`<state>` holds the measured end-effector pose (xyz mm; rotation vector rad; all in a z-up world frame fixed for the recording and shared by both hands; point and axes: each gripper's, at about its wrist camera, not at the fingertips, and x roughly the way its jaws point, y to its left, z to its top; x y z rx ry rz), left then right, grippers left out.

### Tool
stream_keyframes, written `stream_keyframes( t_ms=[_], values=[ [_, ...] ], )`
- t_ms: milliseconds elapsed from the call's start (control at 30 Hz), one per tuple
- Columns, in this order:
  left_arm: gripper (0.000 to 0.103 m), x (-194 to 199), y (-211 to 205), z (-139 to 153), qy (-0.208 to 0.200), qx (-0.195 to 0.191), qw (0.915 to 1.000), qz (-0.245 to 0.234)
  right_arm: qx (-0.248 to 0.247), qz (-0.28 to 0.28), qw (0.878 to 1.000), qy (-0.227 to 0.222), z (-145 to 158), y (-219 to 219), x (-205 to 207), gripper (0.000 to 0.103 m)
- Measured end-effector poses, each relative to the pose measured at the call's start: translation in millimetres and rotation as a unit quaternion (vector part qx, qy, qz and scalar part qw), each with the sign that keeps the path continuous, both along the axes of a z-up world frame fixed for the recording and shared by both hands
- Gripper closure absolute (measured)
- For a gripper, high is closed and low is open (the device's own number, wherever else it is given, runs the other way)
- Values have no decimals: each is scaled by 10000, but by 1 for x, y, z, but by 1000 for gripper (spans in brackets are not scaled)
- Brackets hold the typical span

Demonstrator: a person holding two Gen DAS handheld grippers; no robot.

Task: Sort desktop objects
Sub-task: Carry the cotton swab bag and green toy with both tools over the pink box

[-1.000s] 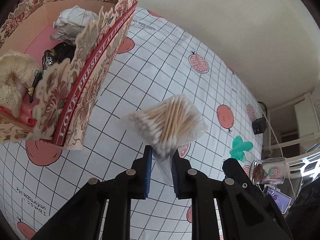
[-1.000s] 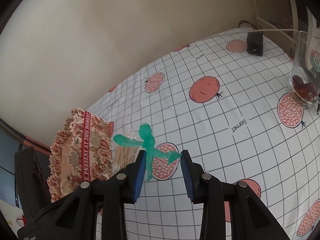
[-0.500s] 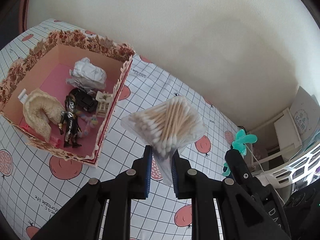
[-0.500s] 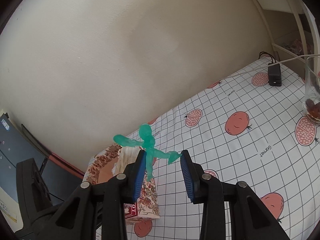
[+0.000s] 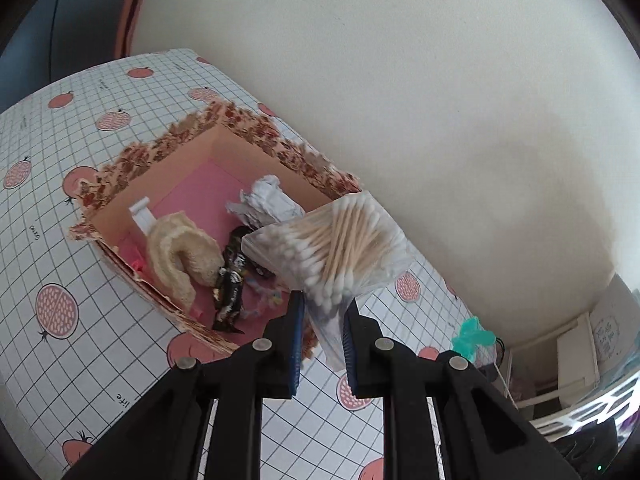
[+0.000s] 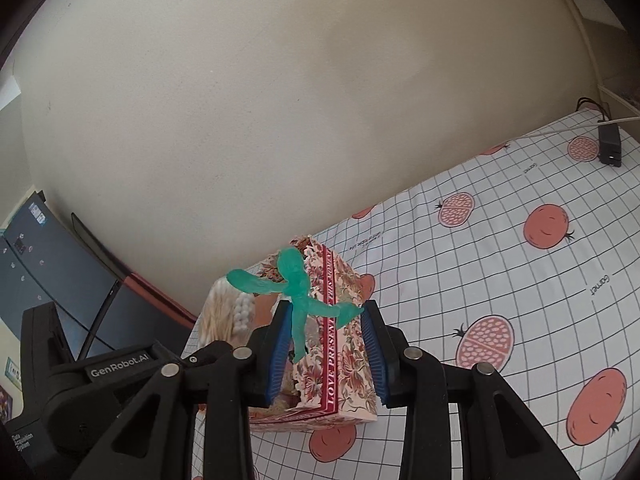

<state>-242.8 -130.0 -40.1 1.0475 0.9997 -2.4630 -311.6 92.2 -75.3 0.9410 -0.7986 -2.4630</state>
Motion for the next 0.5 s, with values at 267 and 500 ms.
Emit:
stream_keyframes(
  t_ms=[267, 500],
  values=[
    [85, 11, -37, -11, -102, 195, 9977, 641, 184, 326, 9993, 15, -4, -35, 4, 66],
    [85, 13, -55, -22, -301, 301, 9957, 821, 239, 516, 9984, -58, -13, -53, 1, 66]
  ],
)
